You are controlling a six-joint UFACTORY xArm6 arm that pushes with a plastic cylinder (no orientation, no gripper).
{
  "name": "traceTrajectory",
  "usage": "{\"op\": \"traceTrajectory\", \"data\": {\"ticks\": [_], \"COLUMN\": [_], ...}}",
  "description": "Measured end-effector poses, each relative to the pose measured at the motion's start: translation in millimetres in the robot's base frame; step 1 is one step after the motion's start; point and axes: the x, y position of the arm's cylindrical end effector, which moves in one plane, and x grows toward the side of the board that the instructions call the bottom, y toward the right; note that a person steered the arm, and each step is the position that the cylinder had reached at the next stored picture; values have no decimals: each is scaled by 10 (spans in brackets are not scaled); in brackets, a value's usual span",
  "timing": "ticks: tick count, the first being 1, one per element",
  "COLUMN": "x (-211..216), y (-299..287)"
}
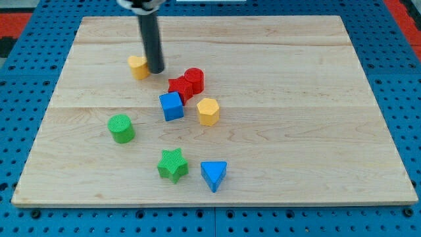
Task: Put the green circle at the bottom left of the yellow hexagon
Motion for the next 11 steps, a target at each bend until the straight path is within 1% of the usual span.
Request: {"op": "traceTrajectory", "data": {"ticks": [1,3,4,5,6,7,8,11], "x": [263,1463,1516,1621,1774,1654,1637,1572], "y": [-483,-463,-303,-519,-321,-53,367,407]}}
